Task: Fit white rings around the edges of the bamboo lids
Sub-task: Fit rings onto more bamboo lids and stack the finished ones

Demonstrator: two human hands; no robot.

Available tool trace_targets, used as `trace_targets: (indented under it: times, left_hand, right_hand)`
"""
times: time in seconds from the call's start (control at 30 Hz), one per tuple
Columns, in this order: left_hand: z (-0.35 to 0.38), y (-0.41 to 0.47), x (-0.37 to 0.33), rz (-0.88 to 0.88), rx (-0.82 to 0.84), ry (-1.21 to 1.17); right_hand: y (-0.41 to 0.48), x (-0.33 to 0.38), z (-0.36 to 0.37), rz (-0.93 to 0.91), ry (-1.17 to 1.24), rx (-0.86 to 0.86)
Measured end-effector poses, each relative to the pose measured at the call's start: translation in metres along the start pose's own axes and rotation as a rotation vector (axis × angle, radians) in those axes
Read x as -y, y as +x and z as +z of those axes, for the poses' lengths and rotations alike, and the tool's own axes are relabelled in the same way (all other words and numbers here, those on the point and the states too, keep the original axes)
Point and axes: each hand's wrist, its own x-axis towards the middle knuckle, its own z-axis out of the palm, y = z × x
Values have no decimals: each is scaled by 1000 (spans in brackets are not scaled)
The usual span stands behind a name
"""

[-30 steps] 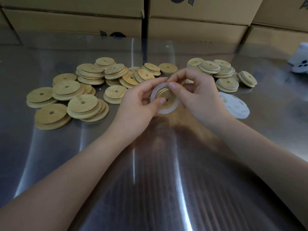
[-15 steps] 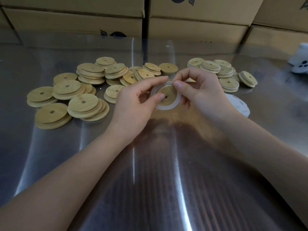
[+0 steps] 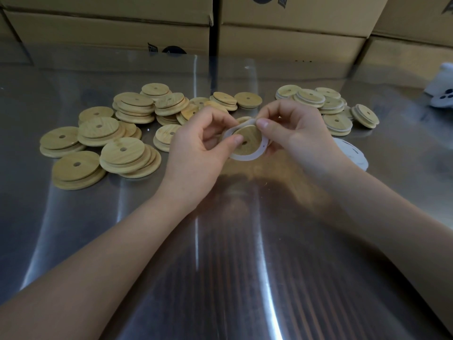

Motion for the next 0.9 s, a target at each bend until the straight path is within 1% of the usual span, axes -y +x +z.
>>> trace_targets:
  times: [0.27, 0.5, 0.8, 0.9]
  left_hand:
    - [0, -1, -3, -10, -19, -10]
    - [-1, 0, -2, -84, -66, -47]
    - [-6, 4, 5, -104, -42, -83]
    - [-7, 4, 3, -85, -9, -158]
  right_hand:
    - [0, -2, 0, -55, -34, -21]
    - [0, -2, -1, -67, -56, -42]
    - [-2, -1, 0, -56, -24, -90]
    - [-2, 0, -1, -30, 11, -89]
